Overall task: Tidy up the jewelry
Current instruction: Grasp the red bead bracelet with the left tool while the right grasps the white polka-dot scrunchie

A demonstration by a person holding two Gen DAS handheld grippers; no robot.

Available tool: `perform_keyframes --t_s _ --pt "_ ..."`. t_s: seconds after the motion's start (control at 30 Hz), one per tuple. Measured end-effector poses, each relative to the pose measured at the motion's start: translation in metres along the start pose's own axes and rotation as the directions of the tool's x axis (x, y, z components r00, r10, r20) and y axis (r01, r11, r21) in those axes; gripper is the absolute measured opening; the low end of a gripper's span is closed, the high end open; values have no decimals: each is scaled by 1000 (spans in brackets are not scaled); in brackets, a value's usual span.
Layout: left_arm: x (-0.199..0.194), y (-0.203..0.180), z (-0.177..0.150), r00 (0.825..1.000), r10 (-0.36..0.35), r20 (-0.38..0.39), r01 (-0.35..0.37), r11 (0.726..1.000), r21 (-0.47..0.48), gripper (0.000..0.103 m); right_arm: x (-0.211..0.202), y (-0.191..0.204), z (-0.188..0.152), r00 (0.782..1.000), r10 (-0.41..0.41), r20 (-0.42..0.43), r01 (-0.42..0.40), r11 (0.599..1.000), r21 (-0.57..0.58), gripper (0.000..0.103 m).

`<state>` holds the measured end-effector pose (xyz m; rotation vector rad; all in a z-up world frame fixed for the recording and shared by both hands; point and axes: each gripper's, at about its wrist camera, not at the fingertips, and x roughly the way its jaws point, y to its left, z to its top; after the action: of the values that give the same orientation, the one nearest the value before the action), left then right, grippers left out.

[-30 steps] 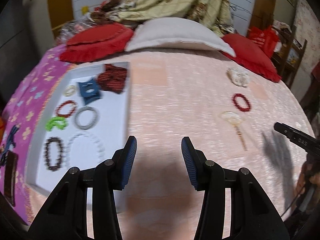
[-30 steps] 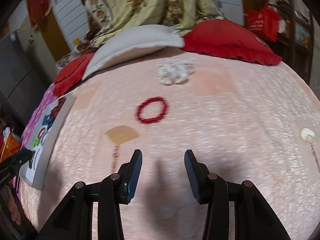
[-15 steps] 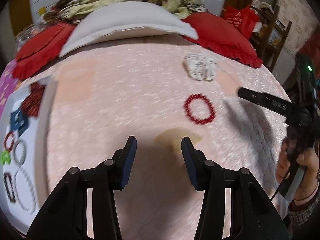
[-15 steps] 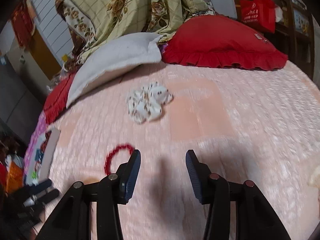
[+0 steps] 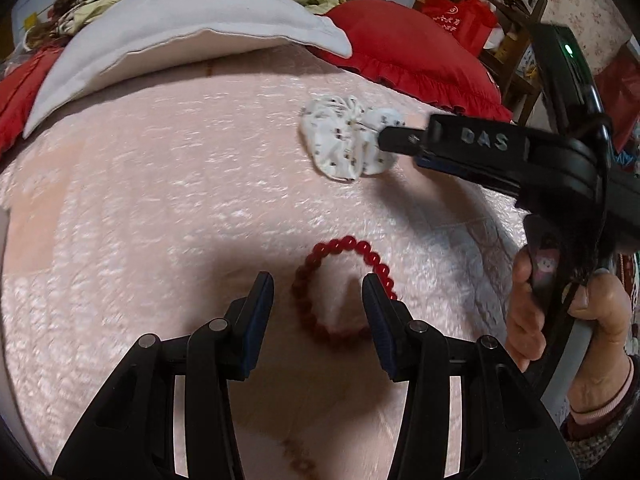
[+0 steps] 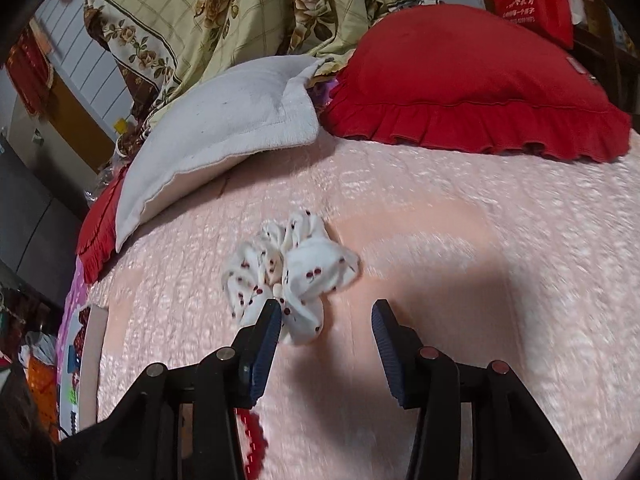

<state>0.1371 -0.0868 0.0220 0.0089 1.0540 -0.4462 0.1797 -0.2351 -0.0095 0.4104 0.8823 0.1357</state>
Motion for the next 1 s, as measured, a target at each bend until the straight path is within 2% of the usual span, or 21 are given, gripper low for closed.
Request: perform_keyframes --t_s 0.13,0.3,0.37,0.47,0.5,0.53,0.57,0.6,0.63,0.73,1.0 --pt "6 -3 2 1000 2 19 -2 1000 13 45 15 5 11 1000 10 -13 -10 1000 -14 45" --pt "8 -2 1 999 -30 37 30 1000 3 45 22 1 17 998 65 -12 -64 997 43 45" --pt "8 -3 0 999 -7 49 7 1000 7 39 27 3 18 998 63 -21 -62 997 41 45" --pt "3 -5 -8 997 38 60 -39 999 15 21 32 10 19 999 32 -21 -32 999 7 45" --pt "3 -5 -8 998 37 54 -38 999 11 10 33 14 19 1000 16 -19 -16 1000 -14 45" --pt "3 -4 -8 999 27 46 -28 1000 3 8 34 16 19 1000 7 -21 -7 1000 -28 45" --pt "2 -3 -9 999 11 39 -11 1000 -12 8 36 20 19 1000 -6 -27 5 999 -53 40" --pt "1 -1 -10 999 -6 31 7 999 -31 8 37 23 19 999 -13 -38 10 998 -68 21" --pt "-1 1 -12 999 -20 25 22 999 -49 8 39 23 18 998 -5 -60 1 998 -66 12" --pt "-11 5 -20 999 -41 20 43 996 -79 8 31 18 13 998 21 -66 -23 999 -33 10" --pt "-65 6 -43 996 -52 74 58 995 -79 8 -24 18 -19 1000 -4 0 4 998 -56 9"
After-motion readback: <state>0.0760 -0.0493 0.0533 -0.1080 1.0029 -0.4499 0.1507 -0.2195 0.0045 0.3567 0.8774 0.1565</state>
